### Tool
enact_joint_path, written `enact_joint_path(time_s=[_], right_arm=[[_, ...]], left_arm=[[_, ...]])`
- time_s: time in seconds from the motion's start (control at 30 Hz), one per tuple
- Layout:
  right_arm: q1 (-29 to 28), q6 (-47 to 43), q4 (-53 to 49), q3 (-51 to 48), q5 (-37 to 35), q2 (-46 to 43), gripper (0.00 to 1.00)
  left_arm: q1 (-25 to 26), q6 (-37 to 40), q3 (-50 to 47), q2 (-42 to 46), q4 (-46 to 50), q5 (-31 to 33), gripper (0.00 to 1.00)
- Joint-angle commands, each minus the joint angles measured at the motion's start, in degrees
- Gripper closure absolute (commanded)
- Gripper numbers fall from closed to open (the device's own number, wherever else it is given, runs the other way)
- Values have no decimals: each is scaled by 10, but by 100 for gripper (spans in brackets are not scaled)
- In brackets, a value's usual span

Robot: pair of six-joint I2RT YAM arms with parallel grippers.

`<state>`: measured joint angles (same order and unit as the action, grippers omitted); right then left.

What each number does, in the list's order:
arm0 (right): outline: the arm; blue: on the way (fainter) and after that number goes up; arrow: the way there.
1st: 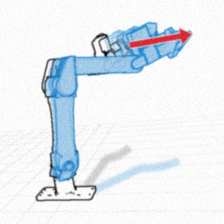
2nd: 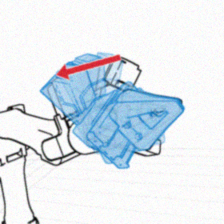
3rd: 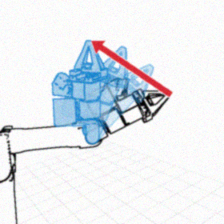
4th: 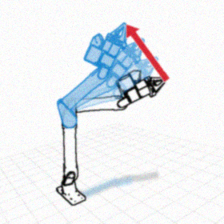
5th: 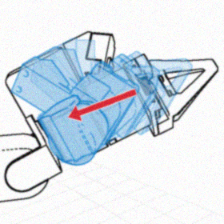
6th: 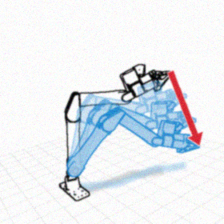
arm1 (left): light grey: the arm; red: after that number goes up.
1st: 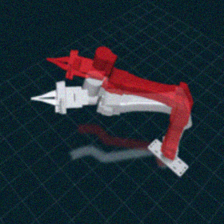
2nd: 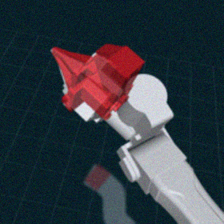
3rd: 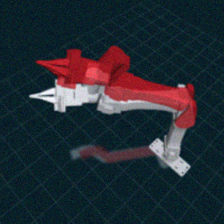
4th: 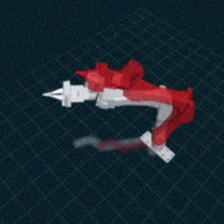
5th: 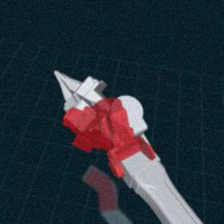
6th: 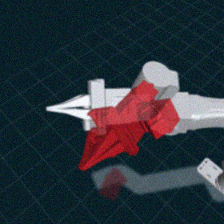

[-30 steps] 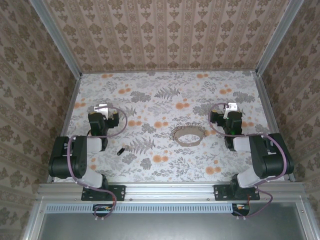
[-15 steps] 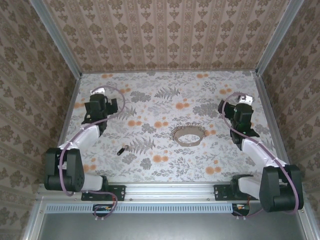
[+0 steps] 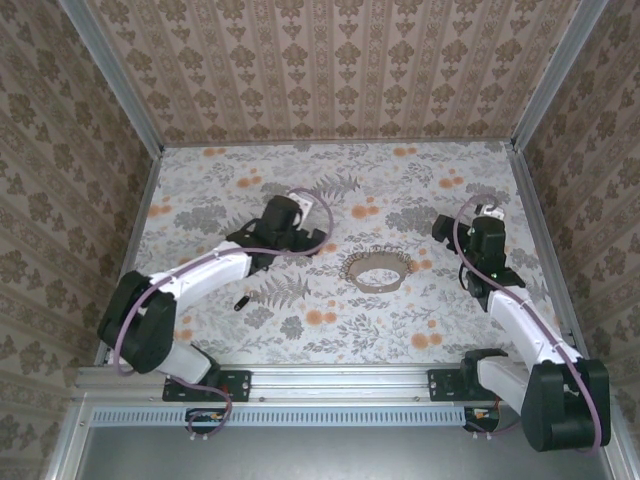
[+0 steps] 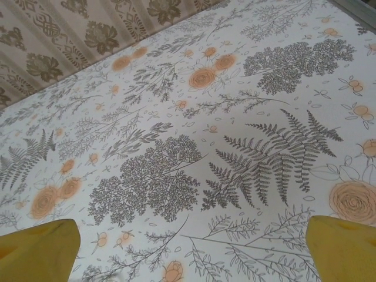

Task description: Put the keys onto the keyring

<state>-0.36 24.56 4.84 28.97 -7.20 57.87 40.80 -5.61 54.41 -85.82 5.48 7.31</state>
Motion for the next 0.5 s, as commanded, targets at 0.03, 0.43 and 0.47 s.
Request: enact_joint_path(time_s=[0.03, 0.43, 0.47], right_arm=[[1, 46, -64, -4, 15, -22, 0], [1, 123, -158, 38, 78, -16, 0], [1, 129, -163, 43, 84, -12, 0]], left_arm=[[52, 38, 65, -59, 41, -58, 8], [135, 65, 163, -170, 47, -207, 27], [136, 64, 165, -176, 41, -216, 29]])
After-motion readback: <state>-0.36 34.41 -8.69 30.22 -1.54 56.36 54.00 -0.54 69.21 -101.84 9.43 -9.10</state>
